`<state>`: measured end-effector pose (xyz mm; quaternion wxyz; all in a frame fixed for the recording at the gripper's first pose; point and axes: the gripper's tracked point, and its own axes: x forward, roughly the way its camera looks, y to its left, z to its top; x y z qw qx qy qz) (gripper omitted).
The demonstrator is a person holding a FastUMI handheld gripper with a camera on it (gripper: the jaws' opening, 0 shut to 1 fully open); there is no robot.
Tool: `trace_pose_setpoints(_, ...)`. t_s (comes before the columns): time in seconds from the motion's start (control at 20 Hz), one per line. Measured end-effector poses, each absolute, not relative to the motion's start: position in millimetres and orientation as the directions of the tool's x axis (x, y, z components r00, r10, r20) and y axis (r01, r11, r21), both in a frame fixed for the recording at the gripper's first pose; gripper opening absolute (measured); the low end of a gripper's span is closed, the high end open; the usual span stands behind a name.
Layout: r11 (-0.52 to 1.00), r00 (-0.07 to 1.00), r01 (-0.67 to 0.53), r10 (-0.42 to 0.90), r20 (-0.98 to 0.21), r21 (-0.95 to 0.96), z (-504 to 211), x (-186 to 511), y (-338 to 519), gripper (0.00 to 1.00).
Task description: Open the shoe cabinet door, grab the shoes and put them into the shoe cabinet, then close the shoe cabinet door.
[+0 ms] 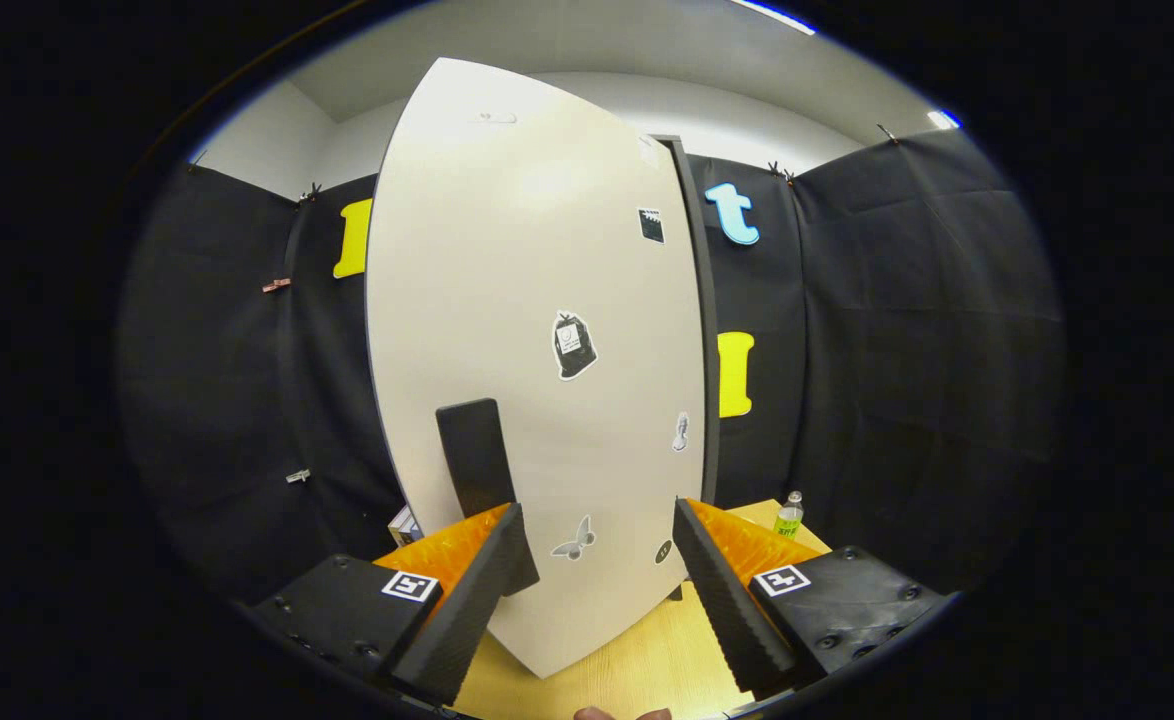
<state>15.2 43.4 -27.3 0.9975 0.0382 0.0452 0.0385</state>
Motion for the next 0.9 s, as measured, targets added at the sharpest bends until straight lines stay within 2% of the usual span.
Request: trace_pose_setpoints(0.9, 0.996, 0.995, -0.055, 0.059, -0.076, 0.063, -25, 33, 50, 0.99)
